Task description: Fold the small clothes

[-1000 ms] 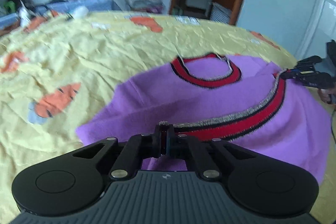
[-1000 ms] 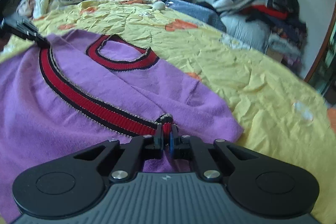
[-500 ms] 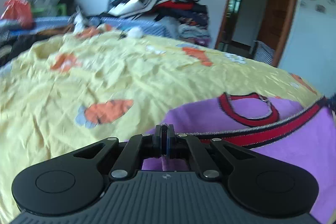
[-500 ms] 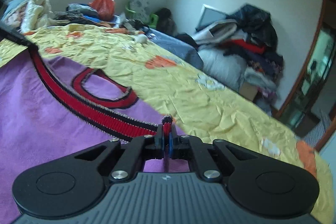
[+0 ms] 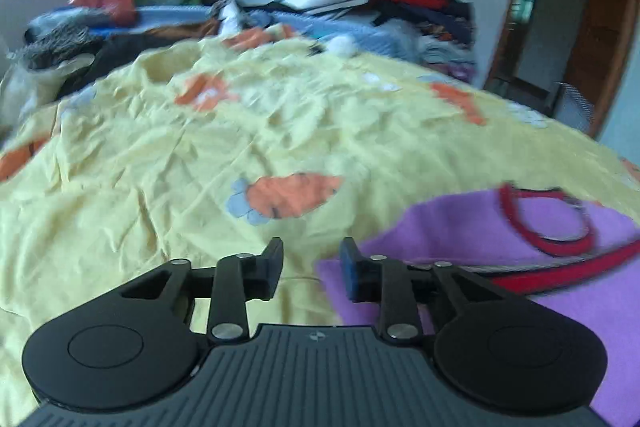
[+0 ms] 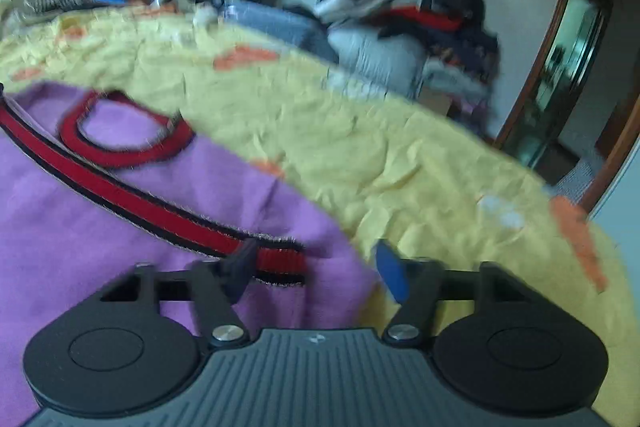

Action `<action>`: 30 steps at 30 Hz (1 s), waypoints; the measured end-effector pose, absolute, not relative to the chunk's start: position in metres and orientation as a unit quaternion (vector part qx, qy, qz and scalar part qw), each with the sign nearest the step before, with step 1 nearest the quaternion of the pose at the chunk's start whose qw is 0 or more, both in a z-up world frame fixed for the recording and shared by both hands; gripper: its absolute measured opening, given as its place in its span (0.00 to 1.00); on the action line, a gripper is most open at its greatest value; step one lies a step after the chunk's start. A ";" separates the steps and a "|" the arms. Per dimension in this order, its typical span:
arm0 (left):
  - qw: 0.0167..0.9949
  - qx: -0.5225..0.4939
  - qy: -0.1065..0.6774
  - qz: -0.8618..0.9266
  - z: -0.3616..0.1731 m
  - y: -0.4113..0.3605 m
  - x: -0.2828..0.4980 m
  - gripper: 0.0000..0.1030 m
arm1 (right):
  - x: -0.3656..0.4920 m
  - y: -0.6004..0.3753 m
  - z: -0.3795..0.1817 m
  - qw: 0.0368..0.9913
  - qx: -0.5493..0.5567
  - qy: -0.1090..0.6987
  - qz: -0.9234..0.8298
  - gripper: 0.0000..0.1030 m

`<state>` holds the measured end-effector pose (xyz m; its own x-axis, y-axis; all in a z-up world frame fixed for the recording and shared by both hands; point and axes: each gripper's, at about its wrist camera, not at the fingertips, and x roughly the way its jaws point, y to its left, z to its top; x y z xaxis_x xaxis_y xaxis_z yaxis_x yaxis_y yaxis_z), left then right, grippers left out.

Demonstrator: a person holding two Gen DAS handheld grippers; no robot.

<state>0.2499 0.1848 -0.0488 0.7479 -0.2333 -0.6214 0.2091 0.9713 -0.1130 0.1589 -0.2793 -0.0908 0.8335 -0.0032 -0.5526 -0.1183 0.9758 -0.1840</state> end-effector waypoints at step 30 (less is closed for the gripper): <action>0.904 0.011 0.380 -0.196 -0.088 0.130 0.093 0.77 | 0.028 -0.216 -0.125 0.932 -0.053 0.352 0.074 0.56</action>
<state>0.0935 0.1298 -0.0876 0.6343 -0.3470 -0.6908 0.3634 0.9226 -0.1297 0.0276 -0.2156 -0.1250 0.7416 0.0999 -0.6634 -0.1742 0.9836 -0.0467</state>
